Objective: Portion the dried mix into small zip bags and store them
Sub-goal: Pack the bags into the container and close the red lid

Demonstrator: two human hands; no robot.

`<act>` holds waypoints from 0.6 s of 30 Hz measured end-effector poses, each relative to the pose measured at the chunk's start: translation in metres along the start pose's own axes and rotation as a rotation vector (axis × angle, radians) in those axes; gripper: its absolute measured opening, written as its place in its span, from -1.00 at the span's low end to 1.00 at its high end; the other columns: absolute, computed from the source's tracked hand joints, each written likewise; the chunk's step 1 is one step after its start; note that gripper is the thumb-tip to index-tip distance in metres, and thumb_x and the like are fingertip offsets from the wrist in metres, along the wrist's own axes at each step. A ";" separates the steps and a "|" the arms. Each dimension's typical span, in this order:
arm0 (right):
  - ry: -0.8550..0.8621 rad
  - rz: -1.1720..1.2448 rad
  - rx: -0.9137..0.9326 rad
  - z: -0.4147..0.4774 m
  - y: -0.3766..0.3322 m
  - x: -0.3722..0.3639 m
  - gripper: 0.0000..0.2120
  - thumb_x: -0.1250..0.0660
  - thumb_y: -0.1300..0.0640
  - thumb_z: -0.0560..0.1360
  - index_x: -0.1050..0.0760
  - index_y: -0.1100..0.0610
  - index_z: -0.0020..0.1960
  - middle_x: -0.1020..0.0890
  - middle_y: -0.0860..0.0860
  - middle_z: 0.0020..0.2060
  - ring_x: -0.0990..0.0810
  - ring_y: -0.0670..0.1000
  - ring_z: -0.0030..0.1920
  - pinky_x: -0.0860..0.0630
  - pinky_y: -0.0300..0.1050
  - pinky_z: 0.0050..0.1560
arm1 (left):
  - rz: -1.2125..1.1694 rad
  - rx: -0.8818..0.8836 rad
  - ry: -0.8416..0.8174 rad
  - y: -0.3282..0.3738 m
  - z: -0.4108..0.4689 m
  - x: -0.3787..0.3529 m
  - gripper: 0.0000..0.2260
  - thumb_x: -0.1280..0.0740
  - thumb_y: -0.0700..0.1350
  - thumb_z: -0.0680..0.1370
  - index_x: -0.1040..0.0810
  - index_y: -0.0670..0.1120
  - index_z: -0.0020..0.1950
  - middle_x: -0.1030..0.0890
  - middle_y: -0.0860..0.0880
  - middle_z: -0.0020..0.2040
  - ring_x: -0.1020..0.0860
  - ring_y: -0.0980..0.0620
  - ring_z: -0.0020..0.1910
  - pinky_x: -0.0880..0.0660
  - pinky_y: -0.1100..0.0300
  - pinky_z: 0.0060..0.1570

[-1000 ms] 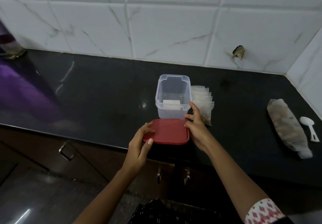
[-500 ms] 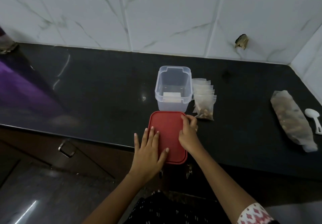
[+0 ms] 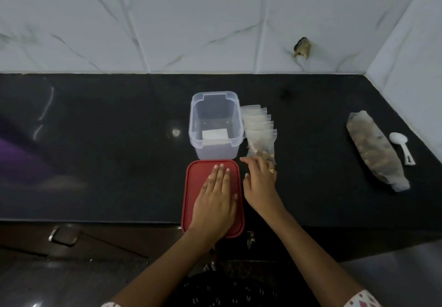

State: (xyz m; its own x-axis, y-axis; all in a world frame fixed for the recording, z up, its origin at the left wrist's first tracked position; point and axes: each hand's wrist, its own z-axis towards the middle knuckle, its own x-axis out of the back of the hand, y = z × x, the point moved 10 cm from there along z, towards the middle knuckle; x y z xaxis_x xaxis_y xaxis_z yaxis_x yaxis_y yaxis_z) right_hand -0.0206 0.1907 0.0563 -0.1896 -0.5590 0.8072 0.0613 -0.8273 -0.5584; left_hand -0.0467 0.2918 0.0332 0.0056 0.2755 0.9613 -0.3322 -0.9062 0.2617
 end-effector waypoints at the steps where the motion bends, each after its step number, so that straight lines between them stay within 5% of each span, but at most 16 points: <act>1: 0.026 -0.028 0.012 0.003 0.003 0.009 -0.61 -0.15 0.32 0.44 -0.44 0.13 0.24 -0.46 0.07 0.22 -0.30 0.14 0.30 -0.26 0.06 0.28 | -0.046 -0.031 -0.004 0.009 0.008 0.003 -0.49 0.01 -0.03 0.55 -0.30 -0.25 0.43 -0.33 -0.20 0.43 -0.28 -0.11 0.44 -0.17 0.05 0.40; 4: 0.095 -0.109 0.013 0.015 0.017 0.040 -0.67 -0.17 0.29 0.44 -0.49 0.11 0.16 -0.49 0.05 0.16 -0.37 0.10 0.19 -0.29 -0.04 0.12 | -0.133 -0.152 0.039 0.042 0.033 0.016 -0.53 -0.04 -0.10 0.57 -0.23 -0.22 0.47 -0.26 -0.18 0.48 -0.21 -0.09 0.48 0.08 0.12 0.40; 10: 0.336 -0.153 -0.208 0.034 0.094 0.127 -0.72 -0.23 0.32 0.45 -0.52 0.14 0.12 -0.52 0.10 0.12 -0.45 0.14 0.16 -0.34 0.03 0.11 | -0.435 -0.303 -0.091 0.116 0.092 0.007 -0.58 -0.19 -0.18 0.58 -0.28 -0.16 0.44 -0.35 -0.10 0.42 -0.30 0.02 0.40 -0.12 0.32 0.37; 13: 0.405 -0.154 -0.405 0.036 0.152 0.168 -0.74 -0.22 0.33 0.46 -0.51 0.27 0.13 -0.53 0.22 0.12 -0.47 0.23 0.16 -0.33 0.04 0.16 | -0.630 -0.219 -0.306 0.154 0.120 -0.025 -0.60 -0.21 -0.20 0.58 -0.32 -0.16 0.42 -0.40 -0.12 0.37 -0.39 0.01 0.34 -0.20 0.39 0.26; 18: 0.206 -0.253 -0.693 0.036 0.252 0.188 -0.57 -0.25 0.09 0.52 -0.34 0.29 0.31 -0.41 0.27 0.25 -0.40 0.25 0.25 -0.33 0.06 0.22 | -0.917 0.062 -0.551 0.208 0.157 -0.075 -0.58 -0.22 -0.15 0.59 -0.28 -0.11 0.45 -0.40 -0.08 0.39 -0.40 0.02 0.34 -0.31 0.26 0.27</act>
State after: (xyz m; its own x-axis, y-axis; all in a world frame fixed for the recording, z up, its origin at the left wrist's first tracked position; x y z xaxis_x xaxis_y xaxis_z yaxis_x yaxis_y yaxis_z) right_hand -0.0052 -0.1251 0.0746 -0.2991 -0.2797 0.9123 -0.6241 -0.6660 -0.4087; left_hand 0.0316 0.0323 0.0287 0.6588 0.6908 0.2980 0.0633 -0.4457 0.8930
